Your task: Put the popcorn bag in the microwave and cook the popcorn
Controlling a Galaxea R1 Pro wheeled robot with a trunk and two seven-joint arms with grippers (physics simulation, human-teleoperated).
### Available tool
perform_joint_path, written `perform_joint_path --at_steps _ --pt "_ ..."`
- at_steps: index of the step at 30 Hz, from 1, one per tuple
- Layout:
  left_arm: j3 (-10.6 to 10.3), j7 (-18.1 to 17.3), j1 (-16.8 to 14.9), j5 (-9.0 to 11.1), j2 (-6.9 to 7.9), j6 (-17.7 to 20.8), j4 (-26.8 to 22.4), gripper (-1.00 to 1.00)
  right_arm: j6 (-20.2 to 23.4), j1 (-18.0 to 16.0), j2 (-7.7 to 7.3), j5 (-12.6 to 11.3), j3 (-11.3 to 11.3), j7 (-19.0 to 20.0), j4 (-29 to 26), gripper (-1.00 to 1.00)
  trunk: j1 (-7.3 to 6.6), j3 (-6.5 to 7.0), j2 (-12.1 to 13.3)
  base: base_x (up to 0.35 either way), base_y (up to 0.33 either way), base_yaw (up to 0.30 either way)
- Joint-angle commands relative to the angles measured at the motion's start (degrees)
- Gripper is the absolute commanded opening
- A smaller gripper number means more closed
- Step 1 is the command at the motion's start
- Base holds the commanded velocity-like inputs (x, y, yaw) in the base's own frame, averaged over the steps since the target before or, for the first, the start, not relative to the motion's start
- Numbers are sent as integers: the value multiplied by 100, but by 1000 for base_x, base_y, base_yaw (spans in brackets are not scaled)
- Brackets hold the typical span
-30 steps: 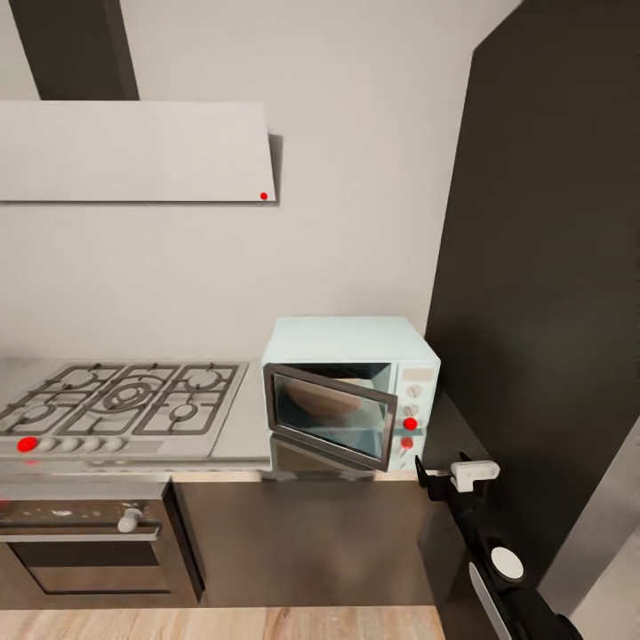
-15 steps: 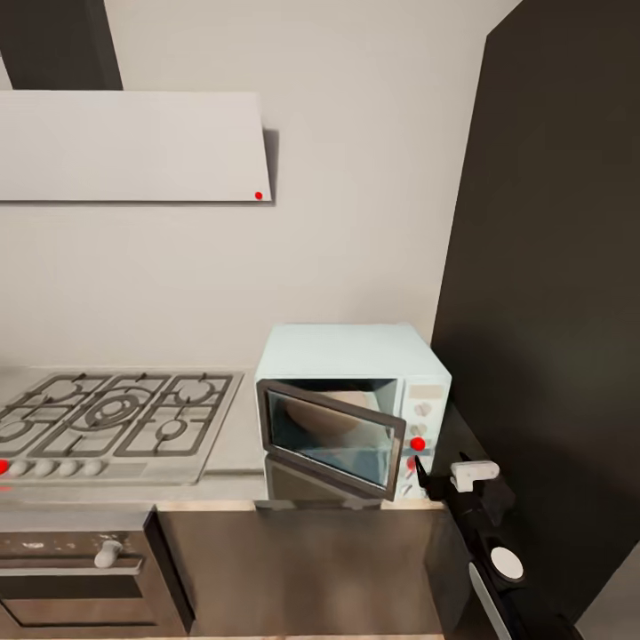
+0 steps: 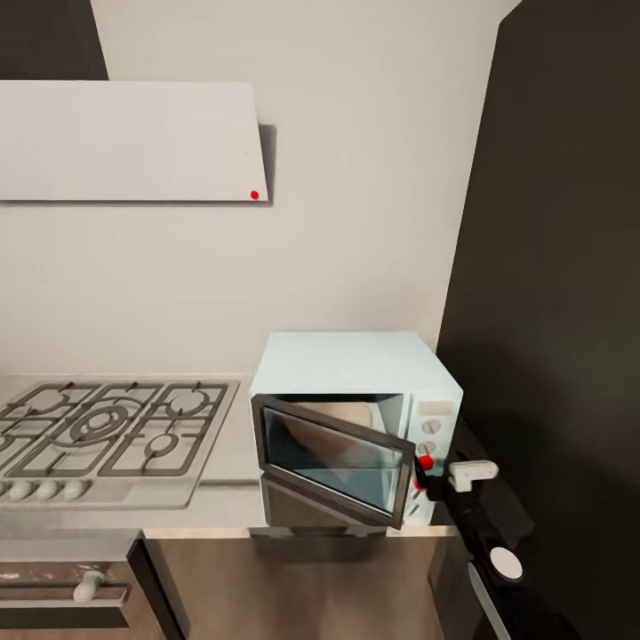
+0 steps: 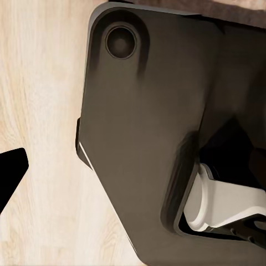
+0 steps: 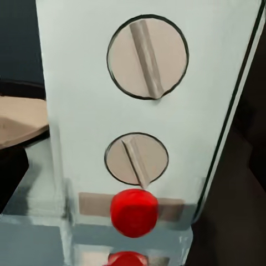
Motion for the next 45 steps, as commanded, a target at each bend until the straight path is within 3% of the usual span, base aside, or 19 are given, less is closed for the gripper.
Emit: perform_joint_path --at_steps 1,3,10,12,16,45 --pt "33 -2 -4 2 -1 -8 1 100 -20 -4 -4 -5 34 51 3 100 2 -10 -9 1 0 0" --pt "33 -2 -4 2 -1 -8 1 100 -41 -4 -4 -5 141 256 3 100 2 -10 -9 0 0 0" --pt "33 -2 -4 2 -1 -8 1 100 -103 -4 -4 -2 196 778 1 100 2 -10 -9 0 0 0" --pt "33 -2 -4 2 -1 -8 1 100 -102 -4 -4 13 200 1224 0 100 2 -10 -9 0 0 0" --pt "33 -2 -4 2 -1 -8 1 100 -98 -4 -4 46 205 1611 0 100 2 -10 -9 0 0 0" --pt "33 -2 -4 2 -1 -8 1 100 -63 4 -7 135 192 1672 0 100 2 -10 -9 0 0 30"
